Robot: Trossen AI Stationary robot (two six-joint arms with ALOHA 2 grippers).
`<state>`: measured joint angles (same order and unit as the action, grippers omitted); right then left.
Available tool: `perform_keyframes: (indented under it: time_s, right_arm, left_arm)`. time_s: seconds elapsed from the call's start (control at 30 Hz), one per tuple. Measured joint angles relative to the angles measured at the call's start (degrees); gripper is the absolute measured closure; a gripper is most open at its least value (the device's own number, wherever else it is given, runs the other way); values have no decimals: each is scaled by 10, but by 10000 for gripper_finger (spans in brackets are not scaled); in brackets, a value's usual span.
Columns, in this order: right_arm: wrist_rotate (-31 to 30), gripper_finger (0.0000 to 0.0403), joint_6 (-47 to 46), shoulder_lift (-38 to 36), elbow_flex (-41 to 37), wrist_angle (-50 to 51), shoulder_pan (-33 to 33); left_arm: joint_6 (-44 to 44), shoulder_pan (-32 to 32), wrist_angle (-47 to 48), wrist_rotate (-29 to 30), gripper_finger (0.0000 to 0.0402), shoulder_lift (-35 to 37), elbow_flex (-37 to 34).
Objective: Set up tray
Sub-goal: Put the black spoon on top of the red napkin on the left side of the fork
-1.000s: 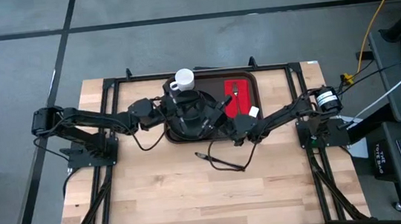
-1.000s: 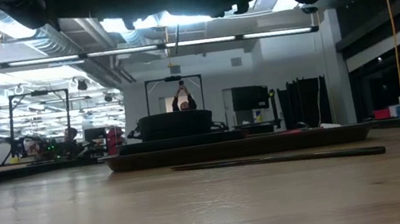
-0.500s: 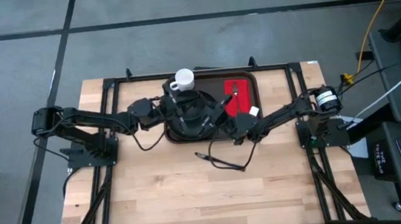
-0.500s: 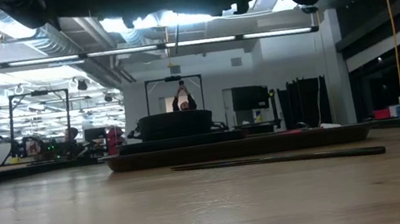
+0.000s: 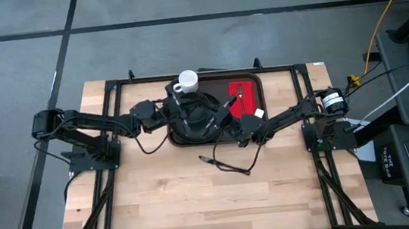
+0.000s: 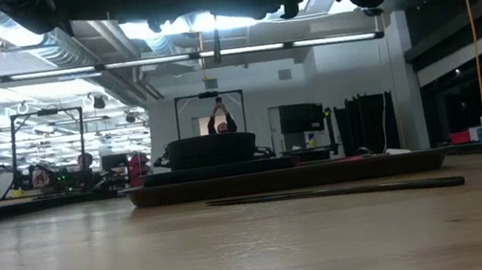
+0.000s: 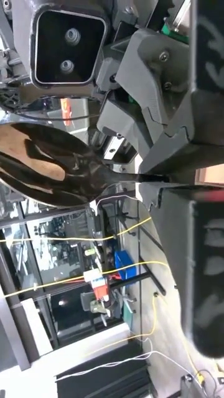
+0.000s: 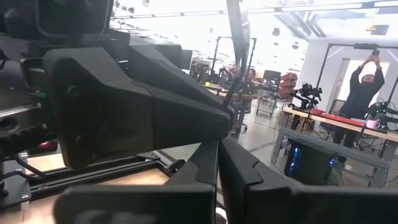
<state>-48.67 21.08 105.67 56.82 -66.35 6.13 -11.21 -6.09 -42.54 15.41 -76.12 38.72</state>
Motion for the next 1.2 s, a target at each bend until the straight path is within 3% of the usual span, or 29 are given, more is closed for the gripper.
perform_keyframes:
  time_s: [0.33,0.67,0.9,1.03,1.2]
  right_arm:
    - [16,400,-11,0,0,0,2]
    - [0,401,-12,-1,1,-5,0]
    - [-4,402,-3,-22,1,13,3]
    - [-15,402,3,-43,1,65,8]
    - [-5,402,-82,-94,1,224,1]
  left_arm:
    - [2,17,36,-25,340,25,0]
    - [10,36,155,6,281,103,-2]
    - [-4,52,263,16,272,168,-2]
    - [-5,53,269,15,280,209,-29]
    - [10,45,237,18,290,269,-112]
